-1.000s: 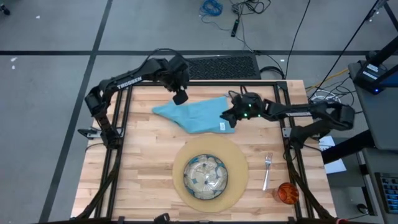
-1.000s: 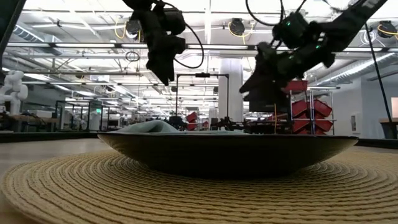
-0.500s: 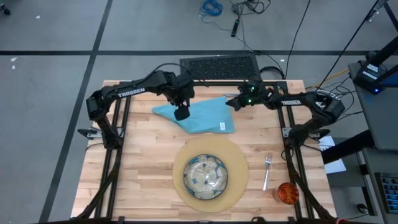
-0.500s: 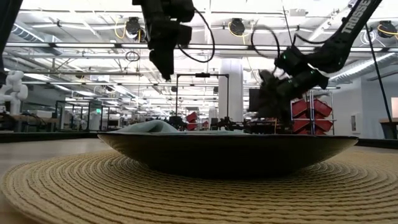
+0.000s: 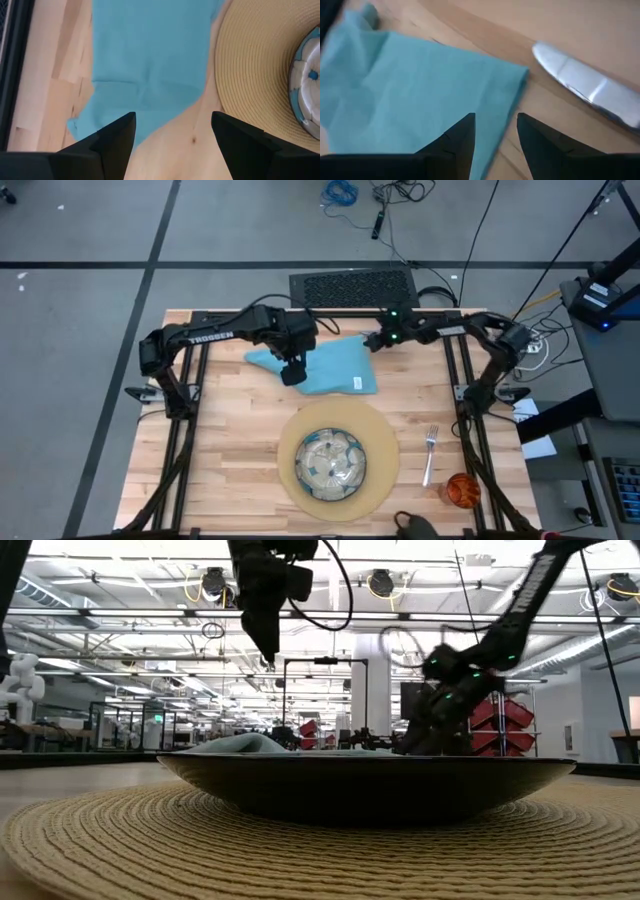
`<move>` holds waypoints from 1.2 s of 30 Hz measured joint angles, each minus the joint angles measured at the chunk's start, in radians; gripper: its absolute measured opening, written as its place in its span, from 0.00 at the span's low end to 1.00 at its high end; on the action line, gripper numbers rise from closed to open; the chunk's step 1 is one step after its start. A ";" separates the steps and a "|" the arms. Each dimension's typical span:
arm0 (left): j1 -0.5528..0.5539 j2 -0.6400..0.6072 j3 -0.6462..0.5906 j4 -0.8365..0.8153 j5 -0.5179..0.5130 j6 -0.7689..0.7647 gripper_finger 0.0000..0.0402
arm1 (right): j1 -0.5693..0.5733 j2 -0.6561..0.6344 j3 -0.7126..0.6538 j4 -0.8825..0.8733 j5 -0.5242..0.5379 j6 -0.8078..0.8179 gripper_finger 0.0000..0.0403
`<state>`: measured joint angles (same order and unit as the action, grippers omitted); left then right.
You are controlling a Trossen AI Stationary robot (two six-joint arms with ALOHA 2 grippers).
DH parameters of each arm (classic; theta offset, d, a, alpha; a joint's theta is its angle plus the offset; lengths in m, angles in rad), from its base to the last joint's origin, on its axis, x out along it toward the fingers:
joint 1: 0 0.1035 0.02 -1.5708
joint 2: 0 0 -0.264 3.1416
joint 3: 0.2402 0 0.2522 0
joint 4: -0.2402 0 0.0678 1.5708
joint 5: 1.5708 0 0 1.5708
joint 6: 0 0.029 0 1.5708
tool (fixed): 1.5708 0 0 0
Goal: Set table place
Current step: Fold the blue napkin
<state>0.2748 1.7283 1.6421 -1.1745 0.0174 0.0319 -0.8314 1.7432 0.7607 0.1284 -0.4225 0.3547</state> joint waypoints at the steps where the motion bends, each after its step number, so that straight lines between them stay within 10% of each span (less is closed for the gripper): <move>1: -0.005 0.000 0.000 -0.007 0.000 0.000 0.62 | 0.010 0.028 0.032 -0.023 0.004 -0.012 0.34; 15: -0.058 0.000 0.000 -0.058 0.000 -0.001 0.62 | 0.083 0.150 0.231 -0.220 0.051 -0.037 0.32; 23: -0.088 0.000 0.000 -0.074 0.000 -0.002 0.62 | 0.095 0.150 0.232 -0.241 0.133 -0.124 0.03; 36: -0.094 -0.009 0.000 -0.103 -0.007 -0.007 0.62 | 0.099 -0.035 0.264 -0.381 0.265 -0.182 0.00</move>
<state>0.1806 1.7198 1.6421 -1.2778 0.0101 0.0245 -0.7326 1.7081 1.0250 -0.2523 -0.1573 0.1724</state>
